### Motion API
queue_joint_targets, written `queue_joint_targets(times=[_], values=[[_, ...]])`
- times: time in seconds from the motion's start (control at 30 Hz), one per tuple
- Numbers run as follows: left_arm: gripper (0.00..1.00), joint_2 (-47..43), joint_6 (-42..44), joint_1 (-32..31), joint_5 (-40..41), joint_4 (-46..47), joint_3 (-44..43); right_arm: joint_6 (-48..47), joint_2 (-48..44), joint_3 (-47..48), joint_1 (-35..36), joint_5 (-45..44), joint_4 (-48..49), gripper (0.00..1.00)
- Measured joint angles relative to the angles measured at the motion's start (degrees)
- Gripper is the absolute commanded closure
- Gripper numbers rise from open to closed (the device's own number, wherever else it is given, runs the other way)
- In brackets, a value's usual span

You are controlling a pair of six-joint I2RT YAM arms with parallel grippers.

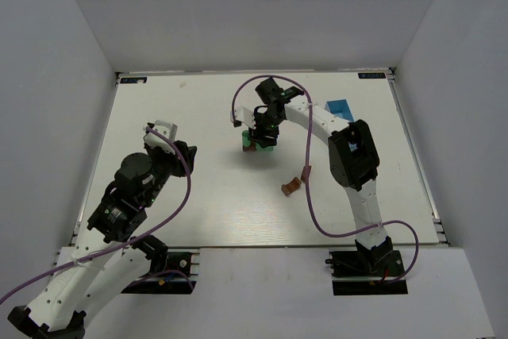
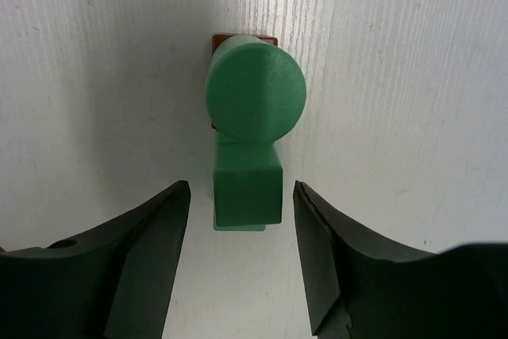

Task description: Build the wood block tower

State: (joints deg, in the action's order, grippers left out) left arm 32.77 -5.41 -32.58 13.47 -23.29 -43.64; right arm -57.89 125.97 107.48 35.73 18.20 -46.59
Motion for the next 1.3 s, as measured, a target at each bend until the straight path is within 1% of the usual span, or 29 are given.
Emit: queue_joint_targets(times=[0.27,0.33,0.47,0.77,1.1,1.3], values=[[0.37,0.0,0.0,0.0,0.0,0.0,0.0,0.0,0.0,0.0,0.02,0.02,0.0,0.39],[0.37,0.0,0.0,0.0,0.0,0.0,0.0,0.0,0.0,0.0,0.02,0.02,0.02,0.42],[0.37,0.0,0.0,0.0,0.0,0.0,0.0,0.0,0.0,0.0,0.02,0.2,-0.02,0.45],[0.37,0.0,0.0,0.0,0.0,0.0,0.0,-0.17,0.0,0.0,0.02,0.46,-0.48,0.46],[0.37,0.0,0.0,0.0,0.0,0.0,0.0,-0.46,0.0,0.0,0.02,0.98,-0.87,0.5],[0.37,0.0,0.0,0.0,0.0,0.0,0.0,-0.68,0.0,0.0,0.02,1.25,-1.33,0.5]])
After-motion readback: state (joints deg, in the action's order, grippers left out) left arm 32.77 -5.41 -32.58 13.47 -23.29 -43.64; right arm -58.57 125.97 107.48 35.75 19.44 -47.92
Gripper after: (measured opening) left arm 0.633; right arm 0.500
